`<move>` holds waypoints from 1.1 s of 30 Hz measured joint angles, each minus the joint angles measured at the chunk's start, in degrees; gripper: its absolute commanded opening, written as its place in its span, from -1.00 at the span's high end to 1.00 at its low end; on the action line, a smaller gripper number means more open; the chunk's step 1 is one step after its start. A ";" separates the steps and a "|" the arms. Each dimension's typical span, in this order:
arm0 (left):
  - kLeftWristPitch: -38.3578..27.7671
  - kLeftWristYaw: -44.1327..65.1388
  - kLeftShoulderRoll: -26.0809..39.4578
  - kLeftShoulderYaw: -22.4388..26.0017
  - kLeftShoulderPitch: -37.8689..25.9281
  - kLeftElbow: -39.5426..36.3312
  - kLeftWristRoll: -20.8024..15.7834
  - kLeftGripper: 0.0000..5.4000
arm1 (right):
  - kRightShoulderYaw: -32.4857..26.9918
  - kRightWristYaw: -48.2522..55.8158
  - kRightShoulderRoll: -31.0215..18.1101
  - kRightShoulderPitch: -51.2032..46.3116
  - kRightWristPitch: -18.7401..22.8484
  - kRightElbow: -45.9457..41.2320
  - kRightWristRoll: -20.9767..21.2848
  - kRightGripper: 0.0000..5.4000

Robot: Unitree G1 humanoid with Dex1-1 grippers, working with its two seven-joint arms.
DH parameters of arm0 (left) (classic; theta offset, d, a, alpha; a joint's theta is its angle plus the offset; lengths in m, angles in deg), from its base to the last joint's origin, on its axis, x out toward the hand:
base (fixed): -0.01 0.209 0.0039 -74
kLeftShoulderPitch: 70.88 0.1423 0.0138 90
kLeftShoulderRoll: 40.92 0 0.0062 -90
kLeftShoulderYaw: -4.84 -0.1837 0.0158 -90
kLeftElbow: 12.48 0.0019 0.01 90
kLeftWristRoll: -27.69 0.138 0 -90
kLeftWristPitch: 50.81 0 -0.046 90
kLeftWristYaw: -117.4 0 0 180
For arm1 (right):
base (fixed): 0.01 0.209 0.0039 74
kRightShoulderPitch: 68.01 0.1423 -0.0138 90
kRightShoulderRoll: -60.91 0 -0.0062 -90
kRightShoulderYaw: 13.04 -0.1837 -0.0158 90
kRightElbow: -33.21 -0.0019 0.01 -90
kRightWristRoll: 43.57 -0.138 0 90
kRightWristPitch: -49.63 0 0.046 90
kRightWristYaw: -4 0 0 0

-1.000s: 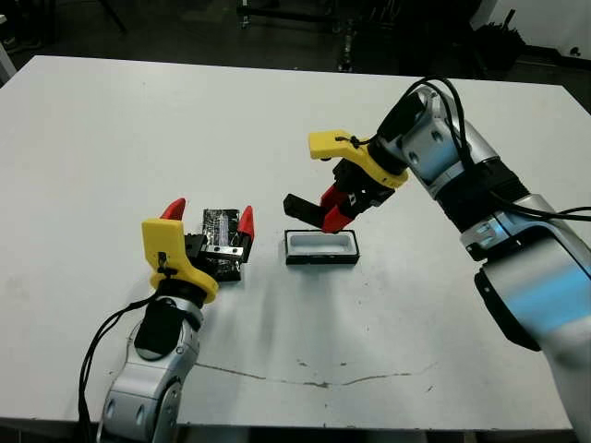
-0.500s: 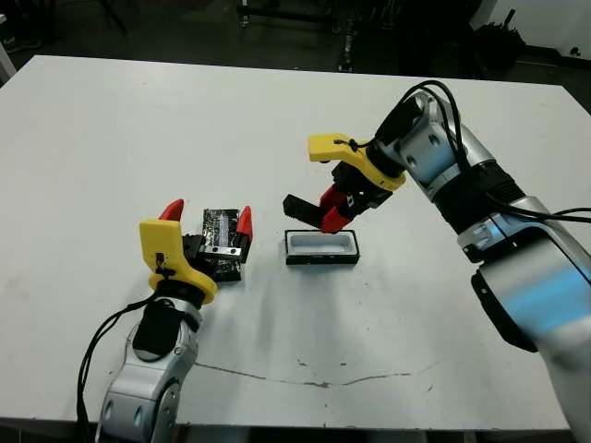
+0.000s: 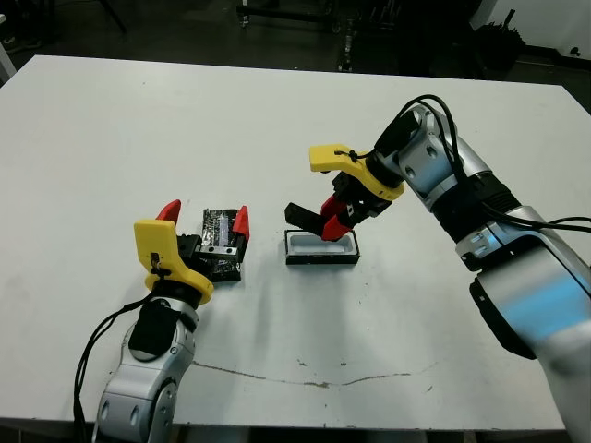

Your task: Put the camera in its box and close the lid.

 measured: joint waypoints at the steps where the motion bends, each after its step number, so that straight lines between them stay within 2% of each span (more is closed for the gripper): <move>1: 0.00 0.00 0.00 0.01 0.00 0.00 0.00 -1.00 | 0.00 0.00 0.00 -0.06 -0.01 0.00 0.00 0.38; 16: -0.23 0.17 0.10 -0.07 0.09 0.00 0.13 -1.00 | 0.11 -0.59 0.30 -0.89 -1.11 0.11 0.54 0.38; 21: -0.22 0.17 0.19 -0.15 0.09 -0.05 0.26 -1.00 | 0.15 -1.04 0.30 -1.70 -3.20 0.21 0.71 0.38; 33: -0.60 0.56 0.04 0.16 0.10 -0.06 -0.80 -1.00 | 0.13 -1.04 0.26 -2.10 -3.14 2.19 1.29 0.38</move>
